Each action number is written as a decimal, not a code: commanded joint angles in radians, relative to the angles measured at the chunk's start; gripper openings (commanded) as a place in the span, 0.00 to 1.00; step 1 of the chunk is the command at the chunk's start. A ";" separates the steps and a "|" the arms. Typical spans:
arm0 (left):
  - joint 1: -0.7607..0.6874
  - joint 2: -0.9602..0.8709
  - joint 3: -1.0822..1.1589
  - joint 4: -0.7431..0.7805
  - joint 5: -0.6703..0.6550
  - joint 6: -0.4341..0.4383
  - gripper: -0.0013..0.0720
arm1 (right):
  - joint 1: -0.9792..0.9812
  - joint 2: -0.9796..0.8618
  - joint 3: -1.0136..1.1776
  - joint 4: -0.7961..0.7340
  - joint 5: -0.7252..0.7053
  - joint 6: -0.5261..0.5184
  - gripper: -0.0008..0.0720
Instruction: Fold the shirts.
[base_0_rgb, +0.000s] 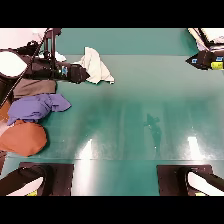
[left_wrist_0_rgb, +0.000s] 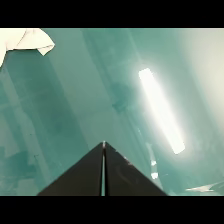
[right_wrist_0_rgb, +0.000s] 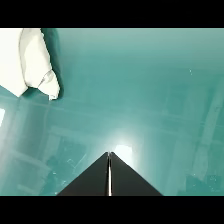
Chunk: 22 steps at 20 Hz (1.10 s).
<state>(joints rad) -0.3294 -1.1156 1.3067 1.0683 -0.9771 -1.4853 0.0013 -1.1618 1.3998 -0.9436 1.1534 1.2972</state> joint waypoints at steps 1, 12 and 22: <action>0.000 -0.001 -0.001 -0.001 0.000 0.000 0.05 | 0.001 -0.002 0.000 0.000 0.000 0.000 0.04; 0.000 -0.001 -0.001 -0.015 0.023 -0.008 0.05 | 0.001 -0.003 -0.002 0.002 -0.003 0.000 0.04; 0.090 -0.197 0.000 0.211 0.427 -0.077 0.87 | 0.001 -0.003 -0.002 0.009 -0.002 0.000 0.04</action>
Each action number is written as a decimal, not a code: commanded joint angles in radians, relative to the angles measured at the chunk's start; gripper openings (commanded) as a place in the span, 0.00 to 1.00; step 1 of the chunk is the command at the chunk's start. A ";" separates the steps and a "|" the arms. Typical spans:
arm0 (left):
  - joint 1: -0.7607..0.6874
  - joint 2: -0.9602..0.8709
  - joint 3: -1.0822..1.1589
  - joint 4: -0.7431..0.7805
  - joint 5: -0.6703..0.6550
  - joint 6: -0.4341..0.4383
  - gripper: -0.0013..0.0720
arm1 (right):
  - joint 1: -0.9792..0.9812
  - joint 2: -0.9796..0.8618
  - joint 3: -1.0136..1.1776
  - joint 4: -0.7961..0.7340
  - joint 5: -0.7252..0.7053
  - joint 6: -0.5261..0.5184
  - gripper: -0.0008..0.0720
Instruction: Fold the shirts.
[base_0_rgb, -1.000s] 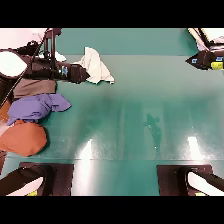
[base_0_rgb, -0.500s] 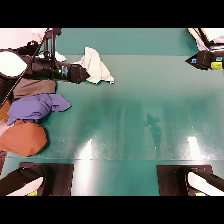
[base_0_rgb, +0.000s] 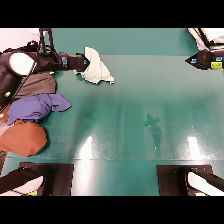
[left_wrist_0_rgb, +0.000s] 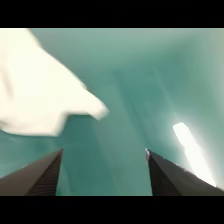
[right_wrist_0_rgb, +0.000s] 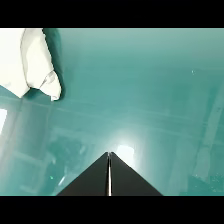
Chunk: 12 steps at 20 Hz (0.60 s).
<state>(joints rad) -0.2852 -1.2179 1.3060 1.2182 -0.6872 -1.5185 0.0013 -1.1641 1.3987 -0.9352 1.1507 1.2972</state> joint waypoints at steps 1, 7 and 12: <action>0.073 -0.160 0.007 0.054 0.164 -0.058 0.87 | 0.001 0.000 0.000 0.000 0.001 0.000 0.04; 0.103 -0.529 0.202 -0.001 0.170 -0.016 0.87 | 0.001 0.000 -0.001 0.000 0.005 0.000 0.04; 0.103 -0.671 0.348 -0.098 0.130 0.034 0.86 | 0.001 0.000 -0.001 0.000 0.005 0.000 0.04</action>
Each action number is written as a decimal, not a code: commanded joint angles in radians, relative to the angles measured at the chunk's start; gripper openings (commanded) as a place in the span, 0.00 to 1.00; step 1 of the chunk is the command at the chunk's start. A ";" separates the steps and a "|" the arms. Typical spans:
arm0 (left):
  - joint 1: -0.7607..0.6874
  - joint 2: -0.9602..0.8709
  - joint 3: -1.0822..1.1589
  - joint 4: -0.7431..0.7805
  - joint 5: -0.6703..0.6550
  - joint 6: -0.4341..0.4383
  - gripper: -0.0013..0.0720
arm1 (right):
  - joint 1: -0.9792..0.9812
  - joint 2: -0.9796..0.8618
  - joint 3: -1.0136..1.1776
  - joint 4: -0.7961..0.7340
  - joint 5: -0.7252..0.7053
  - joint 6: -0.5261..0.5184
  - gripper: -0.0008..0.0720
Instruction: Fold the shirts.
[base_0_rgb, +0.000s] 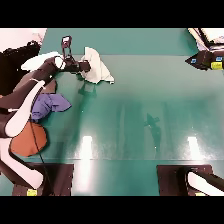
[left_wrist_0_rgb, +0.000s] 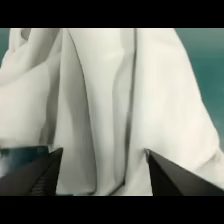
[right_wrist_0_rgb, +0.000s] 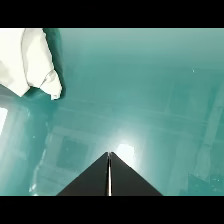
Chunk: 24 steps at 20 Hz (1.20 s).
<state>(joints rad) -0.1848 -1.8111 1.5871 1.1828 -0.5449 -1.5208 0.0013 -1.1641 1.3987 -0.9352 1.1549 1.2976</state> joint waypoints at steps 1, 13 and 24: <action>0.003 -0.077 0.067 -0.070 -0.012 0.036 0.76 | 0.001 0.000 -0.001 0.000 0.001 0.000 0.04; -0.005 0.219 0.456 -0.021 -0.413 0.081 0.04 | 0.001 0.082 0.194 0.000 0.001 0.000 0.04; -0.463 0.338 0.133 -0.008 -0.592 0.114 0.65 | 0.001 0.169 0.304 -0.002 0.109 0.000 0.04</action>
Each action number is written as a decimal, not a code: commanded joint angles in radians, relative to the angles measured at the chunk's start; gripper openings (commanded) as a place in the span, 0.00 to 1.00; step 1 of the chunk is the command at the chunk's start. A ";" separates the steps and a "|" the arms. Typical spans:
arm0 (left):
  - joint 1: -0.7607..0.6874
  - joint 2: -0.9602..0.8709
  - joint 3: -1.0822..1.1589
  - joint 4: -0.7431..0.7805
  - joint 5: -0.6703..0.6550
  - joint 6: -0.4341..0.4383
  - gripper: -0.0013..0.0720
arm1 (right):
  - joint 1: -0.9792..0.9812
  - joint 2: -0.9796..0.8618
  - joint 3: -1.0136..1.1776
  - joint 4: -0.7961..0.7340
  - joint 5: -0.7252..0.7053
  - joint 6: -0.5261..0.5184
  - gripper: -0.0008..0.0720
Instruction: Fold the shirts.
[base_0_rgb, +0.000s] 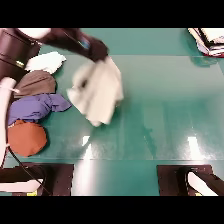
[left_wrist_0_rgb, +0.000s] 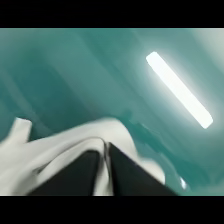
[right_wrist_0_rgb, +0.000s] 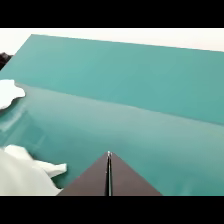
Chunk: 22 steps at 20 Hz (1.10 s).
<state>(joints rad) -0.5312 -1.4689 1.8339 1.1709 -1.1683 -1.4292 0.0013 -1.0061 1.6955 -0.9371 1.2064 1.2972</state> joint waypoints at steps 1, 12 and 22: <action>-0.130 -0.010 -0.136 0.006 0.045 0.032 0.90 | 0.001 0.010 0.008 0.000 0.075 0.000 0.04; 0.342 0.039 -0.372 0.163 0.022 -0.064 0.90 | 0.001 0.010 -0.087 0.002 0.085 0.023 0.04; 0.438 -0.063 -0.691 -0.113 0.432 -0.040 0.90 | 0.001 0.010 -0.325 0.002 0.080 0.023 0.57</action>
<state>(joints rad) -0.1059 -1.4914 1.1736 1.1759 -0.8585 -1.4868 0.0013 -0.9966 1.4246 -0.9352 1.2873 1.3193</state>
